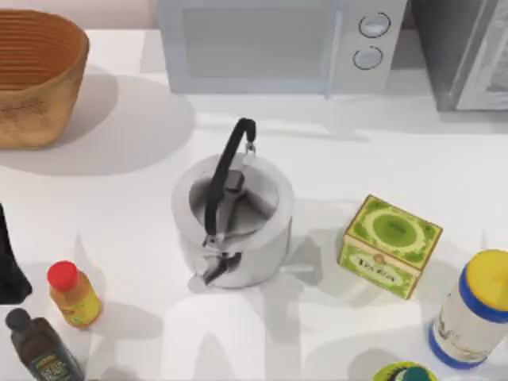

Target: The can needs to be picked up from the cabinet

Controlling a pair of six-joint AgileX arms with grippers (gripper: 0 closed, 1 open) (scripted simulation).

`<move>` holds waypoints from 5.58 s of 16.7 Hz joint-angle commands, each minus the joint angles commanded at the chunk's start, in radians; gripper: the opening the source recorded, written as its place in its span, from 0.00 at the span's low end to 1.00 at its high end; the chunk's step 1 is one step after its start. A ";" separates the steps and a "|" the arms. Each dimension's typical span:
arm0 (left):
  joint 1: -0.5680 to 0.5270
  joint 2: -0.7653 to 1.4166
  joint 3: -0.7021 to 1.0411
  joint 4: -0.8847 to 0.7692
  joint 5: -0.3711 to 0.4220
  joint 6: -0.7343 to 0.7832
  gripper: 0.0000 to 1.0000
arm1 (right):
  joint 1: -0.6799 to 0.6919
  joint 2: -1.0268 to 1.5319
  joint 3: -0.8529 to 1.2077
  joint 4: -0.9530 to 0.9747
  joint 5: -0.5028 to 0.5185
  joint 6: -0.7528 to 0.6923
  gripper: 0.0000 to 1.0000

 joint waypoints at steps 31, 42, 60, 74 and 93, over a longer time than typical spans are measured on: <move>0.000 0.000 0.000 0.000 0.000 0.000 1.00 | 0.185 1.327 1.742 -0.417 0.197 0.016 1.00; 0.000 0.000 0.000 0.000 0.000 0.000 1.00 | 0.160 1.474 1.723 -0.240 0.189 0.012 1.00; 0.000 0.000 0.000 0.000 0.000 0.000 1.00 | 0.127 1.702 1.958 -0.247 0.159 0.013 0.85; 0.000 0.000 0.000 0.000 0.000 0.000 1.00 | 0.127 1.702 1.958 -0.247 0.159 0.013 0.00; 0.000 0.000 0.000 0.000 0.000 0.000 1.00 | 0.276 1.251 1.871 -0.611 0.299 0.012 0.00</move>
